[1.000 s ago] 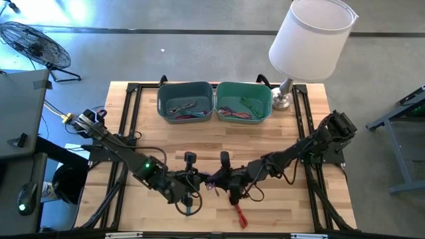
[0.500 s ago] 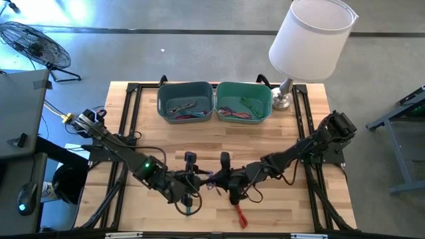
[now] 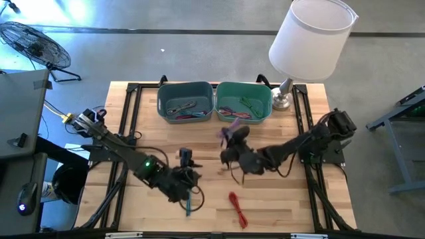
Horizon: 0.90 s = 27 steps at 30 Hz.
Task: Pick & Place USB Port
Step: Put the purple USB cable into the green bin
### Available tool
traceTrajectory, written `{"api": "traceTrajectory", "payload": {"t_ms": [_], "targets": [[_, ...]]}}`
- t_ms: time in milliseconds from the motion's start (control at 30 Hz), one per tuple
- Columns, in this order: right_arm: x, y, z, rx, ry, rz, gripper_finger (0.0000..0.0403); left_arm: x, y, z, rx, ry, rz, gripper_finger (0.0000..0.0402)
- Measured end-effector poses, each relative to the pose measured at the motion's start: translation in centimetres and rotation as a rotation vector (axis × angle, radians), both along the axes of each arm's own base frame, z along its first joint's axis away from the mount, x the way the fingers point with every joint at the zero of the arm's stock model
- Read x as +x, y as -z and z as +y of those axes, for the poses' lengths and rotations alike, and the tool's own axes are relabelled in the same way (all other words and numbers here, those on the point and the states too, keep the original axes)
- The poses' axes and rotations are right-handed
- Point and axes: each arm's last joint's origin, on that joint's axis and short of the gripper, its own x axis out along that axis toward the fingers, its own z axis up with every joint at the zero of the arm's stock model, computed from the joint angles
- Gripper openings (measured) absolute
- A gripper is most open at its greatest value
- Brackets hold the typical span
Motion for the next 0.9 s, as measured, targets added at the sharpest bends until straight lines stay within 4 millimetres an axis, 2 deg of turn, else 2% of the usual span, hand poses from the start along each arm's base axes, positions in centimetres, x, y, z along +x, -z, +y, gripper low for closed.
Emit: {"api": "traceTrajectory", "payload": {"t_ms": [100,233,367,467,700,900], "targets": [[0.1,-0.4,-3.6,0.018,0.07,0.022,0.0015,-0.3,0.2,0.1,0.023,0.001,0.032,0.0168],[-0.4,-0.9,-8.1,0.163,0.052,-0.007,0.0015,-0.4,0.3,0.1,-0.014,-0.03,0.038,0.0168],[-1.2,-0.8,-11.9,0.349,0.069,-0.055,0.0015,-0.6,0.5,0.3,-0.023,-0.051,0.05,0.0168],[-1.6,-0.4,-14.1,0.412,0.118,-0.061,0.0015,-0.7,0.6,0.4,-0.006,-0.054,0.069,0.0168],[-2.6,0.3,-17.6,0.459,0.22,-0.04,0.0046,-0.8,0.7,0.6,0.03,-0.077,0.065,0.0168],[-2.6,0.3,-18.2,0.555,0.208,-0.12,0.0055,-0.8,0.7,0.6,0.03,-0.079,0.069,0.0168]]}}
